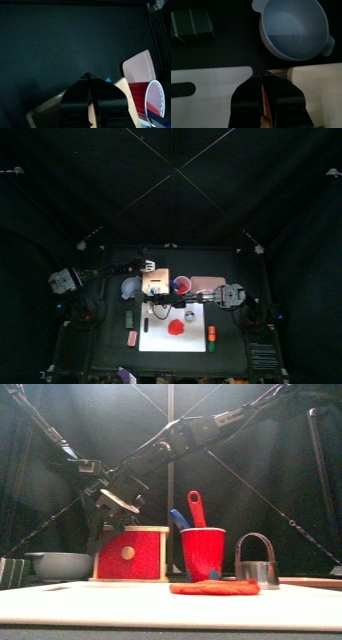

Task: Get the cutter from the drawer then cut the dough then place the extra dough in the bowl
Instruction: Cut the dough

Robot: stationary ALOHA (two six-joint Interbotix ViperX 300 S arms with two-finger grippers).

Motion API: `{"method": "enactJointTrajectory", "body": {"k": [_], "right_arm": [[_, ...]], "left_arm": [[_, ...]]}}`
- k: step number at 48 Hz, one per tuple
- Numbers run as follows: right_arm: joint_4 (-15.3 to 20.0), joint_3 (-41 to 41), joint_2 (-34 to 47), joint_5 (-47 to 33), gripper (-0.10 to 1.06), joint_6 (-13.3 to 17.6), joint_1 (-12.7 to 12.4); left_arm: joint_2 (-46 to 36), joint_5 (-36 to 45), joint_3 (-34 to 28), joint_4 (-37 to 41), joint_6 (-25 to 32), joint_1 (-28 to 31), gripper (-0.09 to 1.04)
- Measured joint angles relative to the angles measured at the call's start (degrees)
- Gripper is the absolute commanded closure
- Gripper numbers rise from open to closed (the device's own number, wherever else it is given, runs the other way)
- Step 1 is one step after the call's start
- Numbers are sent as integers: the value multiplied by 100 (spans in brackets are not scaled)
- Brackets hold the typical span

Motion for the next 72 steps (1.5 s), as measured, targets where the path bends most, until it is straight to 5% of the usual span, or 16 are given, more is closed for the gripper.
{"method": "enactJointTrajectory", "body": {"k": [20,38,46,63,72], "right_arm": [[-88,-325,0,18,52,-53,237],[-475,352,-1248,563,52,44,967],[-527,1389,-2188,527,52,448,1230],[-923,3621,-3762,-791,52,2030,1362],[-1046,4491,-4324,-1178,51,2364,1354]], "left_arm": [[-378,-483,0,668,9,-18,60],[-1661,-765,422,1679,18,-202,60],[-2285,-932,932,2558,18,-1063,60],[-3050,-2101,1890,3085,9,-2338,60],[-3138,-2232,2171,3164,18,-2663,59]]}}
